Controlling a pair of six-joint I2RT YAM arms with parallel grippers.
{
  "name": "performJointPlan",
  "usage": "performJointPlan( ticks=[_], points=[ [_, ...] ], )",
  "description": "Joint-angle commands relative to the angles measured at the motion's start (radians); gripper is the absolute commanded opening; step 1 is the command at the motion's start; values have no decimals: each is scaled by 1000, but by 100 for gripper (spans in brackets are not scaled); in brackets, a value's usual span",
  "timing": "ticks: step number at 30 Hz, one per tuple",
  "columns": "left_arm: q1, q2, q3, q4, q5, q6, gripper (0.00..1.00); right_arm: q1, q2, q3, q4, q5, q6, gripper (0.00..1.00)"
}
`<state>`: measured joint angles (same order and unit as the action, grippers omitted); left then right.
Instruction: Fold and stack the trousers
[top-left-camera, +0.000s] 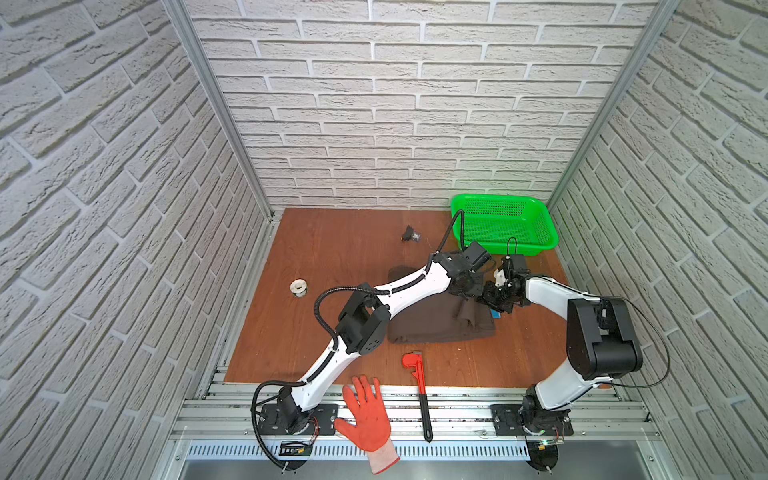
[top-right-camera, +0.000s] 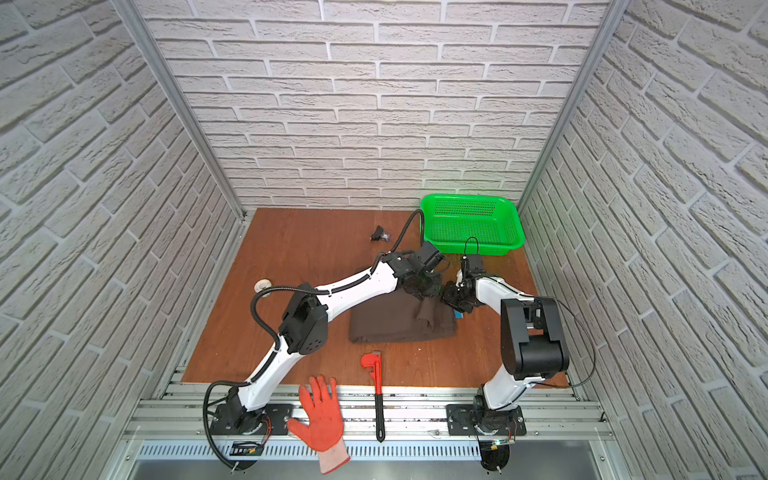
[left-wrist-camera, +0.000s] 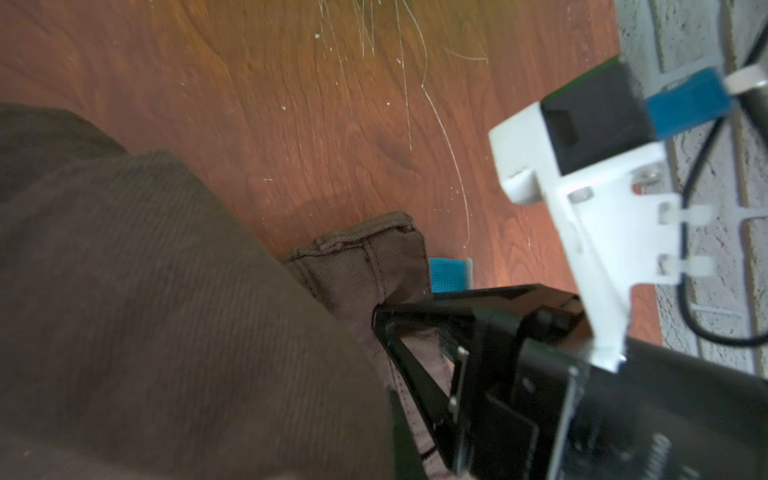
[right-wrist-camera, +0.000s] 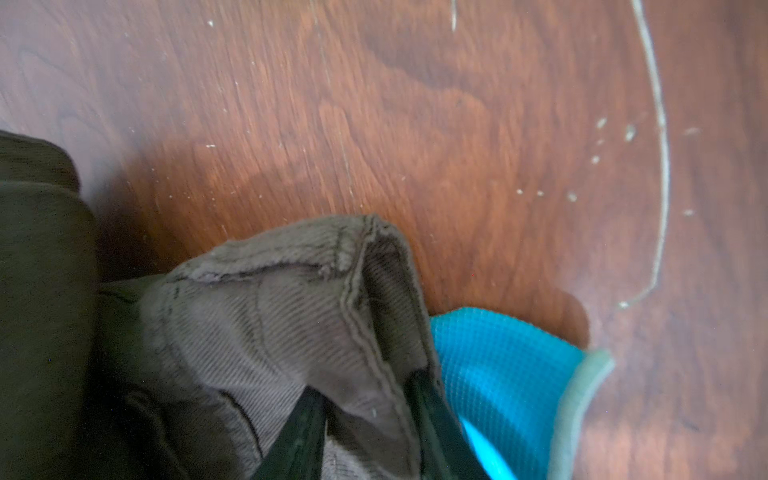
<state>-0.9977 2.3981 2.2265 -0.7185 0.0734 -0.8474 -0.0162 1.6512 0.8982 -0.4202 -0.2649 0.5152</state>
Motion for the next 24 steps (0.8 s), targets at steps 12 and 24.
performJointPlan(
  ticks=[12,24],
  points=[
    [6,-87,-1,84,26,25,50,-2,-204,79,-205,147,37,43],
    [50,-471,-372,191,-52,63,78,-3,-357,167,-366,153,25,49]
  ],
)
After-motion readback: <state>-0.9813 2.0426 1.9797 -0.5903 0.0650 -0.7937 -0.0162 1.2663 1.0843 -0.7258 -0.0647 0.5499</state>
